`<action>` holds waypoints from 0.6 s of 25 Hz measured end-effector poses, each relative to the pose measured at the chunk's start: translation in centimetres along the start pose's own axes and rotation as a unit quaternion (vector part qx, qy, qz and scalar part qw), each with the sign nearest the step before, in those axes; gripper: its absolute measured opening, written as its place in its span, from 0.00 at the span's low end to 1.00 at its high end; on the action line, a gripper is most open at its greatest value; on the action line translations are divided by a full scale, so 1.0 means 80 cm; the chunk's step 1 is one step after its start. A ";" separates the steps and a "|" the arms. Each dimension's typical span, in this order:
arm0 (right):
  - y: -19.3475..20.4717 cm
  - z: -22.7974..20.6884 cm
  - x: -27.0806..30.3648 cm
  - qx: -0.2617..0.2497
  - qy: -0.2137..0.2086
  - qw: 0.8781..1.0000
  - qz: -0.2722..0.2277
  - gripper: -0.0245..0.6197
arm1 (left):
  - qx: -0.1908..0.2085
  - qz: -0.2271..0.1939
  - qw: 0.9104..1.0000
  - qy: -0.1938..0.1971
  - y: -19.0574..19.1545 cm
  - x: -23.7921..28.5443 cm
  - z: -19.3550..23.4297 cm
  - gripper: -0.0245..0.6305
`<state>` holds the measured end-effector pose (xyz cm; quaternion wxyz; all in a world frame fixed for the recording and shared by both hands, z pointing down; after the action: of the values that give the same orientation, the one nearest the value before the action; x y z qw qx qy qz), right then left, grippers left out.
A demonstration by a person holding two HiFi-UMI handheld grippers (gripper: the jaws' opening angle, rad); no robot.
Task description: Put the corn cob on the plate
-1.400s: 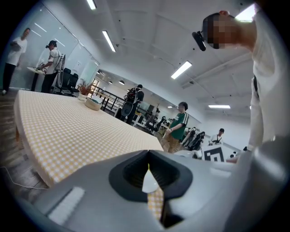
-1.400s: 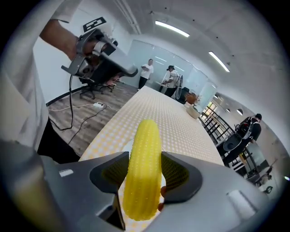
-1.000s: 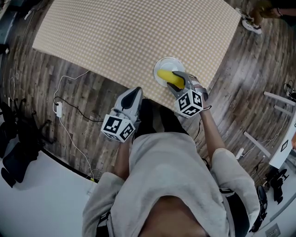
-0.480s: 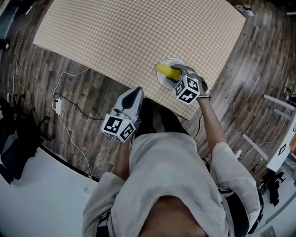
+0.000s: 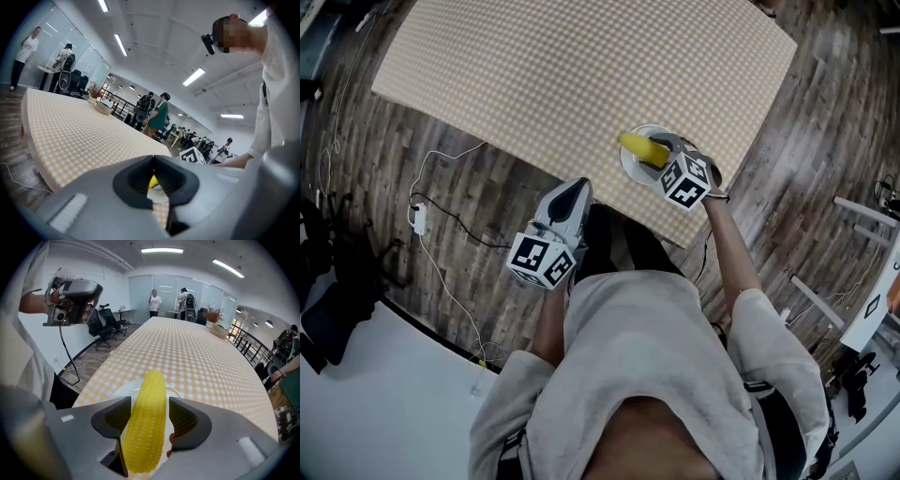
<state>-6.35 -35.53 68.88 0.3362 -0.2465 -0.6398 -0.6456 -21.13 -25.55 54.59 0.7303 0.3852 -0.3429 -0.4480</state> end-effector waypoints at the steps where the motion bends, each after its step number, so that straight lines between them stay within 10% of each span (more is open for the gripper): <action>1: 0.000 0.000 -0.001 -0.006 0.002 1.000 0.001 0.45 | 0.001 -0.002 1.000 0.000 -0.002 -0.002 -0.001 0.05; 9: -0.017 0.001 -0.020 -0.015 0.028 0.999 -0.026 0.48 | 0.011 -0.010 1.000 0.002 -0.008 -0.010 -0.012 0.05; 15: -0.035 -0.006 -0.057 -0.014 0.099 0.992 -0.075 0.17 | 0.020 -0.025 0.999 0.013 -0.018 -0.011 -0.031 0.05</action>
<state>-5.43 -35.57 63.59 0.3453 -0.1376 -0.6105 -0.6994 -19.90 -24.51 52.00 0.7155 0.4140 -0.3329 -0.4537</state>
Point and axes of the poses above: the fingertips, and each gripper's own axes: x forward along the fingers, z to its left, y out of its underside, the point moved 4 cm from there along -x, backward along the fingers, and after that the axes turned 10 degrees about -z, right-handed, at the moved point
